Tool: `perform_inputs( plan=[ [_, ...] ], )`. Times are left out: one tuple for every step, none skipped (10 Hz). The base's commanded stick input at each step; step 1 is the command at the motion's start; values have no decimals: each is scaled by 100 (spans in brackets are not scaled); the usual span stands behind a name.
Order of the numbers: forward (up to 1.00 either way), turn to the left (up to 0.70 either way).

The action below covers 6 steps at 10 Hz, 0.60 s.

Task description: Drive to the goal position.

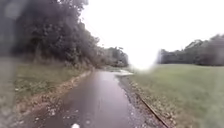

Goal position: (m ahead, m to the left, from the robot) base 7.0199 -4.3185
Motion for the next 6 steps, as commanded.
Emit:
perform_inputs(
  plan=[
    [50,0],
    [50,0],
    [50,0],
    [50,0],
    [50,0],
    [50,0]
  ],
)
